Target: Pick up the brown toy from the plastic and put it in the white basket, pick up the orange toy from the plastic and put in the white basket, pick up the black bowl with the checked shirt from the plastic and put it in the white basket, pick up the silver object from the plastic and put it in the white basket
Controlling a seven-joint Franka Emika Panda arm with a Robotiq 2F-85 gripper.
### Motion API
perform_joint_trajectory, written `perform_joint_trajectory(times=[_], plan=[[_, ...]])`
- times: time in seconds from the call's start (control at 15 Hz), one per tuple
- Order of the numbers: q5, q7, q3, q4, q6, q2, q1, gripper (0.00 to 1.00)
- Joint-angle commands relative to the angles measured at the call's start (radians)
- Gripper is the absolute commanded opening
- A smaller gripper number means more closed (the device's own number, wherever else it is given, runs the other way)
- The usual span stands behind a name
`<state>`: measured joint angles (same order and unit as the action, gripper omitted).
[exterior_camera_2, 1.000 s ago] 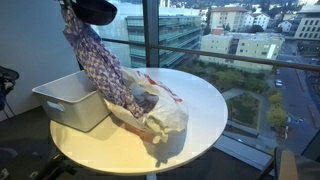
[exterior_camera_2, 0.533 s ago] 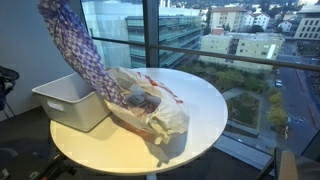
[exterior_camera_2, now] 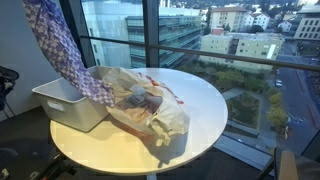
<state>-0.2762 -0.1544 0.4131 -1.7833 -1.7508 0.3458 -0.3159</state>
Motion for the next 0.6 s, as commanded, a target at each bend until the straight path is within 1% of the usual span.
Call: perform_joint_trajectory(times=[0.0,0.27,0.53], plan=[[-0.014,0.025,0.005,0.0,-0.071,0.007,-0.014,0.1],[0.02,-0.005,-0.018,-0.021,-0.153,-0.06,-0.014,0.1],[0.014,-0.029,-0.056,-0.125,-0.243,-0.168,0.005,0.1]])
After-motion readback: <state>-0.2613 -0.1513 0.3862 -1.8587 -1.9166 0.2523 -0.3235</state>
